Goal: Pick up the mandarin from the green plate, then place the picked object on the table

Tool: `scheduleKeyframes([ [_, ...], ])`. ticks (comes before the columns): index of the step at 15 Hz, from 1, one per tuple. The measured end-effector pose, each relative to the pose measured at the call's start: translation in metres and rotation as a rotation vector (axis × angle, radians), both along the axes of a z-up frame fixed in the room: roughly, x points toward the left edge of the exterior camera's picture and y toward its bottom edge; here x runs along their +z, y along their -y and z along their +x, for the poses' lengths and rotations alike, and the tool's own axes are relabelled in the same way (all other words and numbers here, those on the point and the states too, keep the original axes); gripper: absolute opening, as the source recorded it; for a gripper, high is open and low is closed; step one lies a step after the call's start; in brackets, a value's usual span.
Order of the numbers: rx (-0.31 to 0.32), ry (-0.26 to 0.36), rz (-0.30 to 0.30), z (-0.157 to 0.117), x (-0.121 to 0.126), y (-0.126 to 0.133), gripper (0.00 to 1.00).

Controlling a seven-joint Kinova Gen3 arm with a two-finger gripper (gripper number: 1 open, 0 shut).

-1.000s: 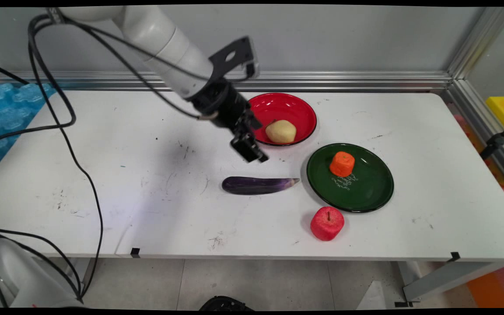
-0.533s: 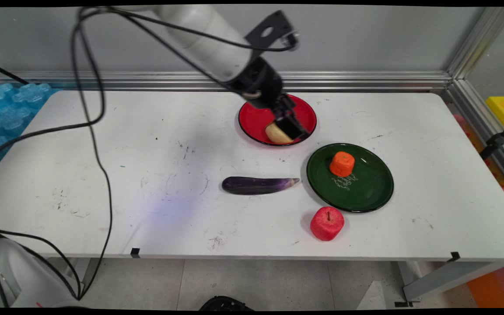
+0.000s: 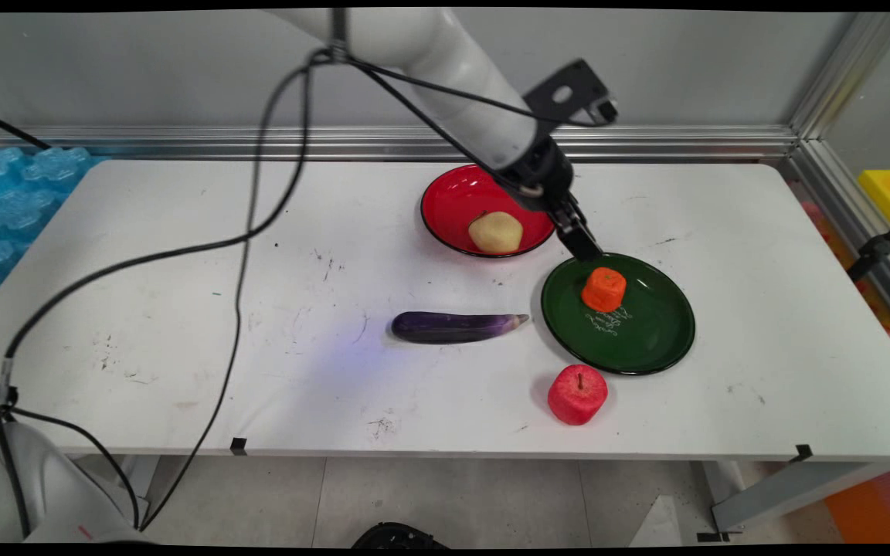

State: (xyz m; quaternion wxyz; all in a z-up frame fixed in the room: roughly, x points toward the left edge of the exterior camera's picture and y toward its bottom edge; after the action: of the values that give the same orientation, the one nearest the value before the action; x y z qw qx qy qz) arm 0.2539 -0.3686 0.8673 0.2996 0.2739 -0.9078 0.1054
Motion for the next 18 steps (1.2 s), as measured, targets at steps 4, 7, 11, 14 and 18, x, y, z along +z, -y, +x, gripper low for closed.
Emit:
scheduleKeyframes([
  [4, -0.007, 0.052, 0.025, -0.032, -0.036, 0.023, 1.00],
  [7, -0.011, 0.085, 0.045, -0.052, -0.061, 0.037, 1.00],
  [11, -0.015, 0.114, 0.068, -0.070, -0.086, 0.051, 1.00],
  [14, -0.019, 0.124, 0.077, -0.077, -0.095, 0.057, 1.00],
  [18, -0.029, 0.130, 0.085, -0.083, -0.100, 0.062, 0.00],
])
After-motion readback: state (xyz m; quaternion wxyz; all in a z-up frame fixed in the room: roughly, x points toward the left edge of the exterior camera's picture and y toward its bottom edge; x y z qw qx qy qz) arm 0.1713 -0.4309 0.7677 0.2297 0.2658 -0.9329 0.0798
